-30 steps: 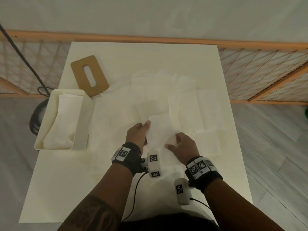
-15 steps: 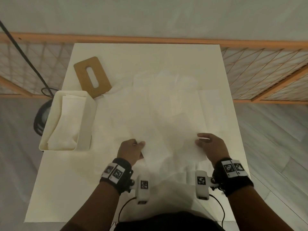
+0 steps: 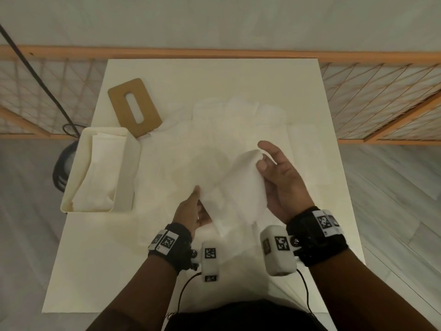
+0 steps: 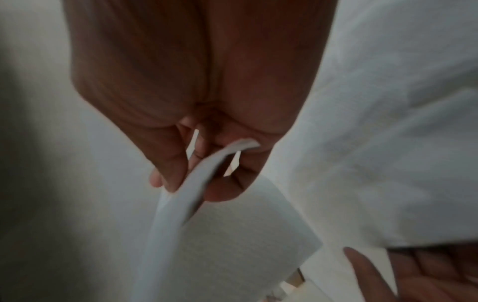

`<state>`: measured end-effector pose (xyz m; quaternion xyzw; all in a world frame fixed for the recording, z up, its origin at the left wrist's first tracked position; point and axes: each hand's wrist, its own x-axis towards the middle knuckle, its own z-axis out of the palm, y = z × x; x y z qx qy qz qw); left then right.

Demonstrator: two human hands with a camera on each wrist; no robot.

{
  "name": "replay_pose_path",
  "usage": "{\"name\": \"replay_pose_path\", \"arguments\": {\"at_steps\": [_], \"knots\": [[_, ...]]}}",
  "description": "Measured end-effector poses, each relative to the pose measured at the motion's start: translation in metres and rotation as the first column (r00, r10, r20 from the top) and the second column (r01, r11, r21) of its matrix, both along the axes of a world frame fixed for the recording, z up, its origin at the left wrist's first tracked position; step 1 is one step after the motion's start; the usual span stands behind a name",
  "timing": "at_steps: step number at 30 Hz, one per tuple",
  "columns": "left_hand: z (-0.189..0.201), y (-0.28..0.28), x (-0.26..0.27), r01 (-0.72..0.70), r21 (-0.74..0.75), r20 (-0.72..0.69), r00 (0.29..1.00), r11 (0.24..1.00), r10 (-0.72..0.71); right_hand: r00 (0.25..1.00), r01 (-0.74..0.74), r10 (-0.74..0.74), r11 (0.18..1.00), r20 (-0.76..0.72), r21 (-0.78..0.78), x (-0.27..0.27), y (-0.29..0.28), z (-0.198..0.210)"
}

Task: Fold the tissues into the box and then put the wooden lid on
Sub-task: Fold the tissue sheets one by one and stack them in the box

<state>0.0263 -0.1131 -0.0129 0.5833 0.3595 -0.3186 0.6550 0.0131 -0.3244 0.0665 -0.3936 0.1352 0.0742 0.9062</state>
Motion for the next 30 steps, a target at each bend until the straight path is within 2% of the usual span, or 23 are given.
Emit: {"name": "replay_pose_path", "arguments": {"at_steps": [2, 4, 6, 8, 11, 15, 17, 18, 19, 20, 21, 23, 24, 25, 26, 28, 30], "knots": [[-0.002, 0.0, -0.004, -0.051, -0.071, -0.007, 0.999, 0.996, 0.05, 0.998, -0.001, 0.0, 1.0, -0.056, -0.018, 0.001, 0.016, -0.02], [-0.002, 0.002, -0.005, -0.077, -0.096, -0.004, 0.997, 0.992, 0.077, 0.992, -0.078, 0.054, 0.971, -0.111, -0.225, -0.003, 0.027, -0.042], [-0.005, 0.004, -0.006, -0.065, -0.12, -0.001, 0.998, 0.991, 0.065, 0.974, -0.211, 0.133, 0.833, -0.185, -0.511, -0.008, 0.032, -0.06], [-0.007, 0.006, -0.005, -0.046, -0.129, 0.016, 0.999, 0.991, 0.048, 0.95, -0.302, 0.15, 0.659, -0.273, -0.689, -0.01, 0.032, -0.071], [-0.005, 0.006, -0.006, 0.009, -0.081, 0.079, 0.997, 0.997, -0.003, 0.927, -0.371, 0.155, 0.508, -0.341, -0.778, -0.012, 0.035, -0.082], [-0.014, 0.004, -0.005, 0.11, 0.158, 0.182, 0.974, 0.981, -0.138, 0.919, -0.391, 0.184, 0.34, -0.348, -0.855, -0.008, 0.038, -0.083], [-0.016, 0.002, -0.006, 0.104, 0.189, 0.192, 0.971, 0.976, -0.141, 0.937, -0.35, 0.107, 0.267, -0.333, -0.898, -0.007, 0.034, -0.075], [-0.012, -0.001, -0.008, 0.06, 0.148, 0.197, 0.976, 0.987, -0.089, 0.944, -0.324, 0.026, 0.25, -0.329, -0.912, -0.011, 0.032, -0.07], [-0.008, -0.005, -0.01, -0.009, 0.075, 0.202, 0.979, 0.997, -0.007, 0.938, -0.317, -0.058, 0.25, -0.34, -0.915, -0.017, 0.029, -0.065], [-0.004, -0.01, -0.013, -0.08, -0.016, 0.2, 0.976, 0.997, 0.082, 0.911, -0.348, -0.121, 0.285, -0.394, -0.893, -0.022, 0.026, -0.059], [0.005, -0.015, -0.016, -0.144, -0.112, 0.197, 0.967, 0.983, 0.164, 0.86, -0.417, -0.132, 0.378, -0.494, -0.827, -0.028, 0.023, -0.053], [0.016, -0.024, -0.024, -0.207, -0.247, 0.195, 0.946, 0.947, 0.258, 0.729, -0.51, 0.016, 0.68, -0.684, -0.528, -0.038, 0.021, -0.045], [0.019, -0.028, -0.028, -0.211, -0.293, 0.193, 0.942, 0.933, 0.274, 0.704, -0.477, 0.116, 0.809, -0.701, -0.345, -0.041, 0.02, -0.044], [0.023, -0.03, -0.031, -0.208, -0.326, 0.189, 0.941, 0.922, 0.279, 0.729, -0.389, 0.159, 0.896, -0.665, -0.213, -0.043, 0.019, -0.042], [0.025, -0.031, -0.035, -0.19, -0.345, 0.197, 0.943, 0.919, 0.269, 0.78, -0.287, 0.141, 0.947, -0.61, -0.147, -0.044, 0.018, -0.042], [0.025, -0.026, -0.041, -0.145, -0.354, 0.209, 0.951, 0.924, 0.229, 0.86, -0.151, 0.049, 0.975, -0.508, -0.163, -0.046, 0.011, -0.047], [0.022, -0.01, -0.041, -0.139, -0.351, 0.177, 0.961, 0.926, 0.212, 0.894, -0.212, 0.063, 0.931, -0.444, -0.296, -0.048, -0.001, -0.057]]}}
